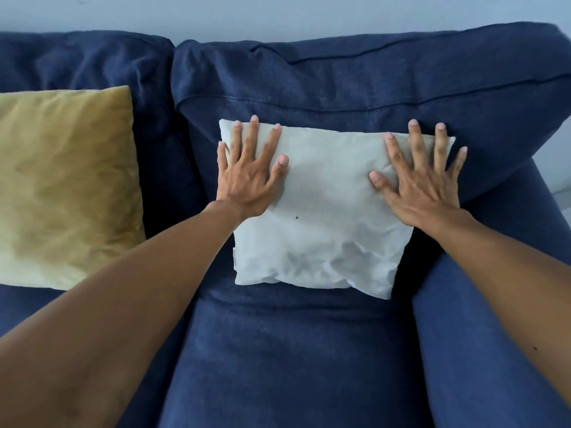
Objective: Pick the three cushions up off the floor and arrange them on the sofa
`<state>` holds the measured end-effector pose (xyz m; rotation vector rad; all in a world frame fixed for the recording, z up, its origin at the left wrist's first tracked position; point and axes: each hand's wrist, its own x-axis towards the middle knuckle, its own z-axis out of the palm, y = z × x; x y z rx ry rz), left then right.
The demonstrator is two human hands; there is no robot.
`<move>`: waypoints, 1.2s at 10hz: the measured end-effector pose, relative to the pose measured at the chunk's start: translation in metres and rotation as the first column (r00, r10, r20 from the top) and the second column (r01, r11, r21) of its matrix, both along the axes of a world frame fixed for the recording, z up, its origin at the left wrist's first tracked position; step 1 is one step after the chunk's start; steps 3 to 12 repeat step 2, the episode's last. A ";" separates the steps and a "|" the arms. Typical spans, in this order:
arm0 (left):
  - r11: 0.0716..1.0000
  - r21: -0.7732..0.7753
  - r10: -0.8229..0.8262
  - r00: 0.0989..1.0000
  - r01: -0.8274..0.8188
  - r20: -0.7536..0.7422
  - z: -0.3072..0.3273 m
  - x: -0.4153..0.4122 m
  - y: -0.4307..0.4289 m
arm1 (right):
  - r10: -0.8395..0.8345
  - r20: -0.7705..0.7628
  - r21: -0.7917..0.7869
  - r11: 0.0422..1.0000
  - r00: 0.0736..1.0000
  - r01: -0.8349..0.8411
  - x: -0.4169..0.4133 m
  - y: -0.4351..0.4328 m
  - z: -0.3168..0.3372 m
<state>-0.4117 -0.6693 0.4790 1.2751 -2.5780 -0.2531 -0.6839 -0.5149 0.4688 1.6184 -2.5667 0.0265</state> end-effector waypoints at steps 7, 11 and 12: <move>1.000 -0.028 0.004 1.000 -0.003 0.024 0.028 0.030 0.015 | -0.032 0.037 0.037 0.999 0.999 0.030 0.000 0.034 0.039; 1.000 -0.028 0.004 1.000 -0.003 0.024 0.028 0.030 0.015 | -0.032 0.037 0.037 0.999 0.999 0.030 0.000 0.034 0.039; 1.000 -0.028 0.004 1.000 -0.003 0.024 0.028 0.030 0.015 | -0.032 0.037 0.037 0.999 0.999 0.030 0.000 0.034 0.039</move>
